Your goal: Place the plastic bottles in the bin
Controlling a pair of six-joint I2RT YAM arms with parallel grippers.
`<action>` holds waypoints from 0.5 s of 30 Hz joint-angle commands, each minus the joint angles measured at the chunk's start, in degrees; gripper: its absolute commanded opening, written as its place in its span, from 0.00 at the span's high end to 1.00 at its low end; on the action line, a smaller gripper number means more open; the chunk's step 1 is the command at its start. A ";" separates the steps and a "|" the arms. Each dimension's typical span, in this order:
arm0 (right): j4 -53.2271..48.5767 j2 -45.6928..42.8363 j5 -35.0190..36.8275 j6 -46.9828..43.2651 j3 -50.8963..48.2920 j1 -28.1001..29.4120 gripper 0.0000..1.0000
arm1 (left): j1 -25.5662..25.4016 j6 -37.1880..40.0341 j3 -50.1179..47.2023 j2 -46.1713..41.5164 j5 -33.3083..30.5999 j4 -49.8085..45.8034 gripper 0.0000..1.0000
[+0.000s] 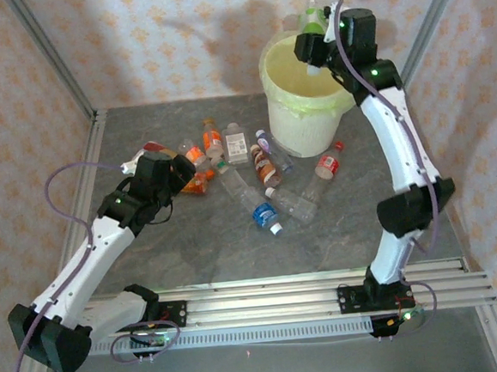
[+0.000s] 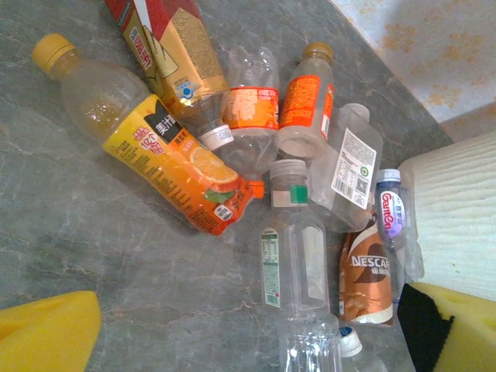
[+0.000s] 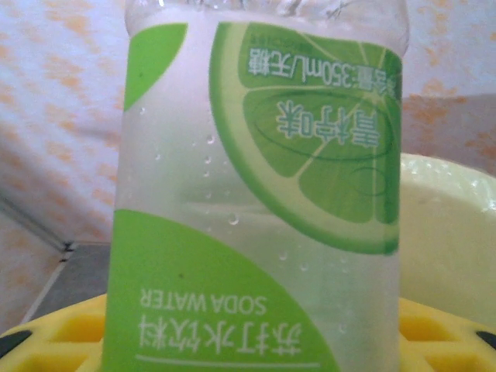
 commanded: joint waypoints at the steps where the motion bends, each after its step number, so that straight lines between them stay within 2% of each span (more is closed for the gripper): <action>1: -5.78 6.69 3.77 1.00 9.70 -0.56 0.50 | 0.49 -1.46 0.17 1.37 -0.80 -0.37 0.00; 5: -10.28 11.94 1.53 1.18 15.85 -0.60 0.49 | 0.55 -2.19 0.02 2.95 0.58 0.29 0.00; 15: -3.63 7.68 4.06 1.98 0.47 -0.59 0.42 | 0.53 -2.30 -1.31 4.05 1.42 0.63 0.00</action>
